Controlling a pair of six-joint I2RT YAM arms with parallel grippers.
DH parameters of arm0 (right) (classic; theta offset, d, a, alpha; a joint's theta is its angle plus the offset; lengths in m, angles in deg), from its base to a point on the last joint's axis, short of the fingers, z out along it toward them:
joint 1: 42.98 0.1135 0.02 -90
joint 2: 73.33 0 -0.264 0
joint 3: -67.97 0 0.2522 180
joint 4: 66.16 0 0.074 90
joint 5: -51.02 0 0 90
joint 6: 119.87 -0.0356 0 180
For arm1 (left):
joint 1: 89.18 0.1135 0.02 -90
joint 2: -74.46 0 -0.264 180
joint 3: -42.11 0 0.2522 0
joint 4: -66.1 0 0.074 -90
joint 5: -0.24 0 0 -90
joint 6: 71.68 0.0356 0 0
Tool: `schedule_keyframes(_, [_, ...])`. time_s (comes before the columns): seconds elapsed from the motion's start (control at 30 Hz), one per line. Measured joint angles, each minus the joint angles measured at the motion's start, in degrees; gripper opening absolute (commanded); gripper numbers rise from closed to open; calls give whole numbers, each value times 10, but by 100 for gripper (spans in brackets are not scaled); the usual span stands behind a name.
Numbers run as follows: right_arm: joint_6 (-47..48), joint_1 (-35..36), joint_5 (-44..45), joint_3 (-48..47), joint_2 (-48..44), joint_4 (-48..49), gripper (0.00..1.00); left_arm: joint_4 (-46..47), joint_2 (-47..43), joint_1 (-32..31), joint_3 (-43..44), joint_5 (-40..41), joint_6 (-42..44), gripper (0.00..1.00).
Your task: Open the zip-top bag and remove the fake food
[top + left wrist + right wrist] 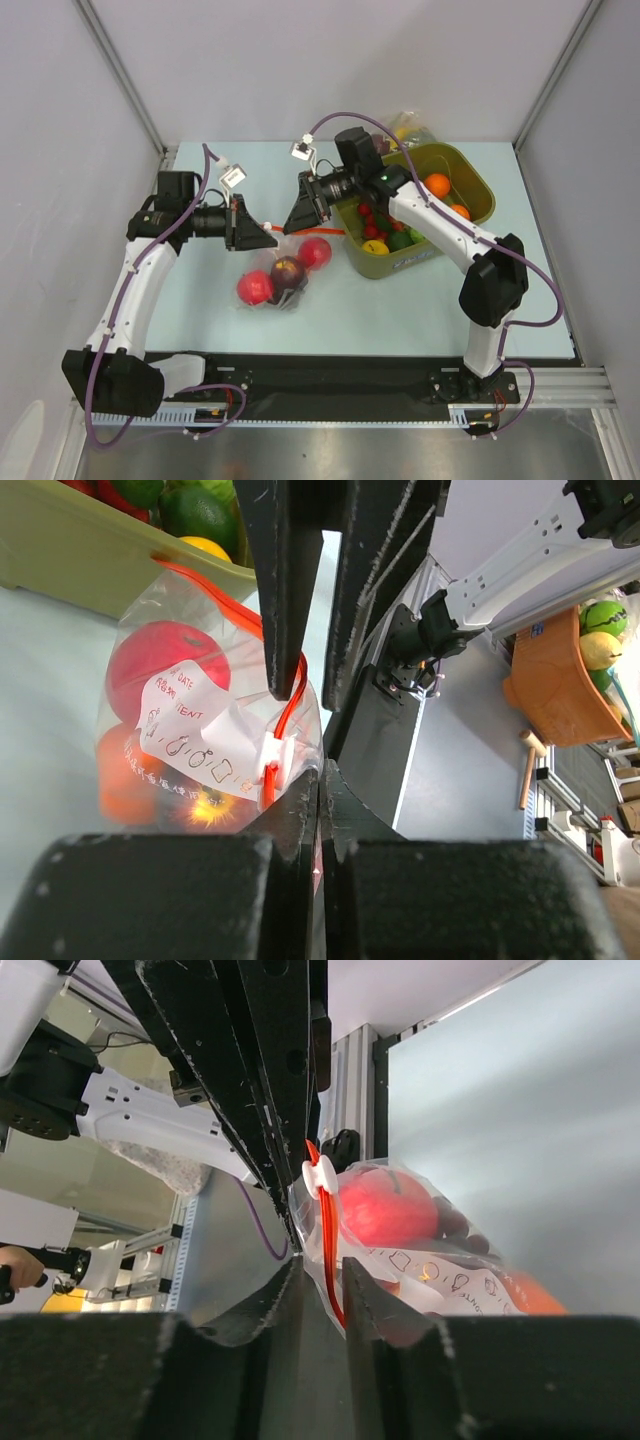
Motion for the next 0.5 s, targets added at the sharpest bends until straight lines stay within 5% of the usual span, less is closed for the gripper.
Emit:
schedule_keyframes(0.13, [8, 1, 0, 0, 0, -7, 27, 0, 0, 0, 0, 0, 0, 1])
schedule_keyframes(0.3, [16, 1, 0, 0, 0, -12, 0, 0, 0, 0, 0, 3, 0, 6])
schedule_keyframes(0.5, [22, 1, 7, 0, 0, -20, 0, 6, 0, 0, 0, 10, 0, 41])
